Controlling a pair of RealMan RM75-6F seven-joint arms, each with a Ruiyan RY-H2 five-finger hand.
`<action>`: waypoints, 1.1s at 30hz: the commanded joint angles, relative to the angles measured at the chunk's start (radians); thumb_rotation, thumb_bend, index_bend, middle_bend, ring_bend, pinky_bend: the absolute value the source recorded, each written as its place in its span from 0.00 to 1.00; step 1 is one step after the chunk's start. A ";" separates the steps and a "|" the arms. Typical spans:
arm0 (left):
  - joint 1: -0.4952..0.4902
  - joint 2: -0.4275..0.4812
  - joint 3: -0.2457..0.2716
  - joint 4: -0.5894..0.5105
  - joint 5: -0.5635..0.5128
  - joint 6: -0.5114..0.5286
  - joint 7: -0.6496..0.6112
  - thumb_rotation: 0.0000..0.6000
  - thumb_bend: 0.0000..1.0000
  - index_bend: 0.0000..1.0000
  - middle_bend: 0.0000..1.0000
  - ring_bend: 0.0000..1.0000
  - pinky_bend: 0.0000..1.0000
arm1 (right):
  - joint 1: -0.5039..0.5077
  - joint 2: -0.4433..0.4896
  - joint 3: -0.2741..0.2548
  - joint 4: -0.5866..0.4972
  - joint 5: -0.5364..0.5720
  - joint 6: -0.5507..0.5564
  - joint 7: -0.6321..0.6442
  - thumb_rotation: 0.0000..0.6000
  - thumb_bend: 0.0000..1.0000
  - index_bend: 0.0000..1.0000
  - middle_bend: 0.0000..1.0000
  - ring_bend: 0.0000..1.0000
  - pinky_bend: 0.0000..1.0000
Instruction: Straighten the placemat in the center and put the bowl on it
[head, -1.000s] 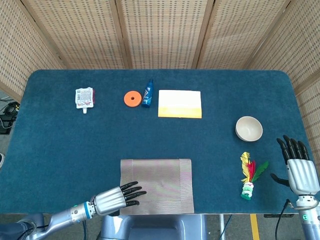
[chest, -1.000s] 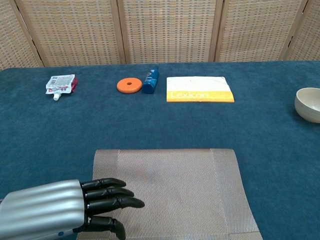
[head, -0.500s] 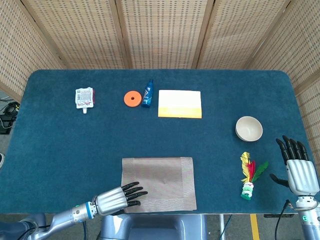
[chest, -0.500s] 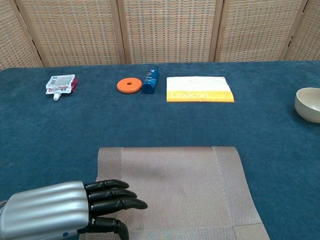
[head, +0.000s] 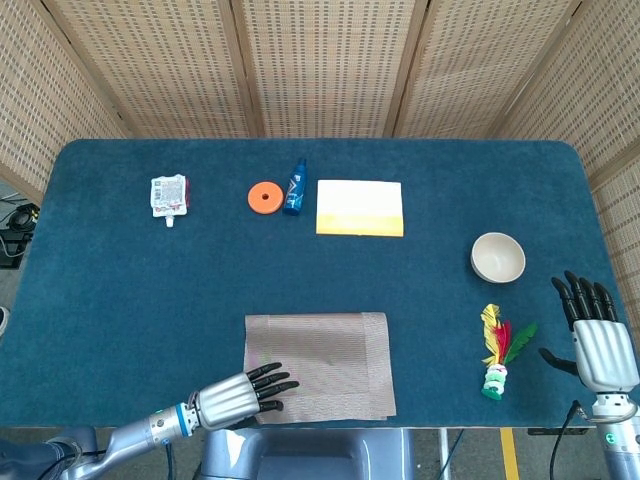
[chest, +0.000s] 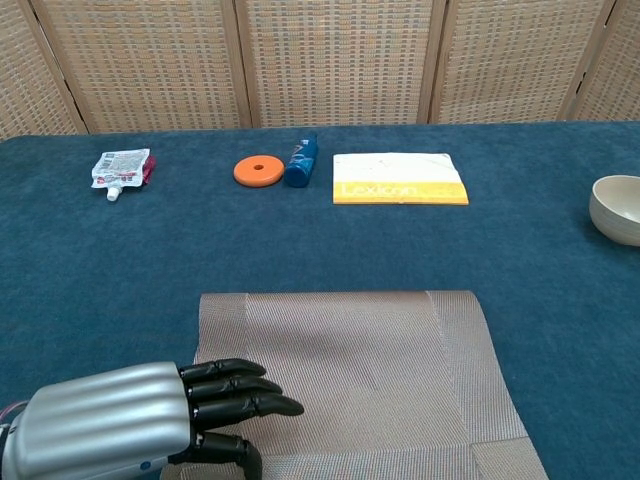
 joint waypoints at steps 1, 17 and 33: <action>0.000 -0.002 0.004 0.000 -0.003 0.002 0.002 1.00 0.41 0.35 0.00 0.00 0.00 | -0.001 0.002 -0.001 -0.002 -0.003 0.001 0.002 1.00 0.00 0.00 0.00 0.00 0.00; 0.000 -0.018 0.016 0.010 -0.026 0.003 0.015 1.00 0.50 0.52 0.00 0.00 0.00 | -0.007 0.008 0.001 -0.012 -0.015 0.010 0.008 1.00 0.00 0.00 0.00 0.00 0.00; 0.012 -0.038 -0.020 0.005 -0.085 0.023 -0.006 1.00 0.72 0.77 0.00 0.00 0.00 | -0.010 0.011 0.004 -0.014 -0.016 0.010 0.013 1.00 0.00 0.00 0.00 0.00 0.00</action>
